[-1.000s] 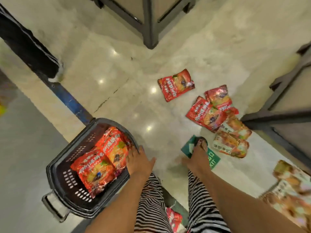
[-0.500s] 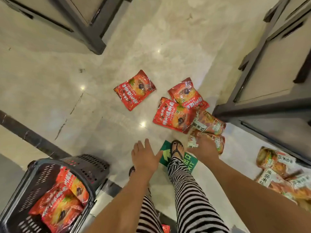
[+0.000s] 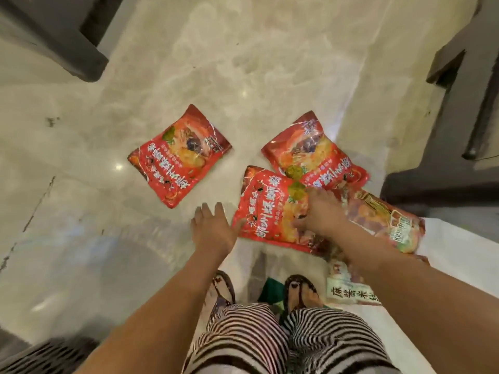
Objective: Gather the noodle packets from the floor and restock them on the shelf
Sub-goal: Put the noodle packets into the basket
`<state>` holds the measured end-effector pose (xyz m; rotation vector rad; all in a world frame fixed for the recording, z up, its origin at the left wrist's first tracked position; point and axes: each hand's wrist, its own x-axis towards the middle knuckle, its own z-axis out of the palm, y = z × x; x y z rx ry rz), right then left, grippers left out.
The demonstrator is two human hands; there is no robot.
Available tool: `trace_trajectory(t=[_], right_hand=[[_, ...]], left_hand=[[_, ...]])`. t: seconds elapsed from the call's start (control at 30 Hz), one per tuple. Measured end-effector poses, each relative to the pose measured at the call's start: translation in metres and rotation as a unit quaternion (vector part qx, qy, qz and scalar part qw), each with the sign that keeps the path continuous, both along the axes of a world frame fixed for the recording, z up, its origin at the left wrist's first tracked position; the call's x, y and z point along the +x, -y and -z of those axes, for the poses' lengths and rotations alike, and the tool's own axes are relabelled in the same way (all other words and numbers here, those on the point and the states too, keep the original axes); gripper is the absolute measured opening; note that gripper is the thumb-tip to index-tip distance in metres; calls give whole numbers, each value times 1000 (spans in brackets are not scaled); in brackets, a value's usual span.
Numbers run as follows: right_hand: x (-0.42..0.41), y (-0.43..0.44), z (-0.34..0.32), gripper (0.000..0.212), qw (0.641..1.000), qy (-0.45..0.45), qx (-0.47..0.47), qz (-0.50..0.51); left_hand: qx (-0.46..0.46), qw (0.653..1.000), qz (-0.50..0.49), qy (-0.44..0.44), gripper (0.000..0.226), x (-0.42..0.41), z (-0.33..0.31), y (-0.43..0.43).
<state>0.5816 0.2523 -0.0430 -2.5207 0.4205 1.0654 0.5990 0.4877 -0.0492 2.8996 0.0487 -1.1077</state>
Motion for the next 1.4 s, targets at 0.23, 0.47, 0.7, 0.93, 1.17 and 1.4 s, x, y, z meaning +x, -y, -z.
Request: trace_trajectory(t=[0.23,0.47,0.7,0.93,1.17,1.4], right_hand=[[62,14,127,102,996,52,35,-62],[82,12,153,85,994,43,20,-98],[67,7,147,96,996,64,32,-47],[68,5,143,94,997,50,40,-34],[69,7,149,90,998,41,33,-38],[67,7,152,106,998,42,35,-26]], left_hand=[[-71,989,-1,129,81,50,148,-13],[-253,918,-271,144,77,69,176,-4],[-403,681,-609,54,52,88,161,-3],[-545,422,-725,19,79,134,147,-17],[-535,280,-796,42,82,161,157,-18],[-496,232,-828,118,68,177,164,-32]])
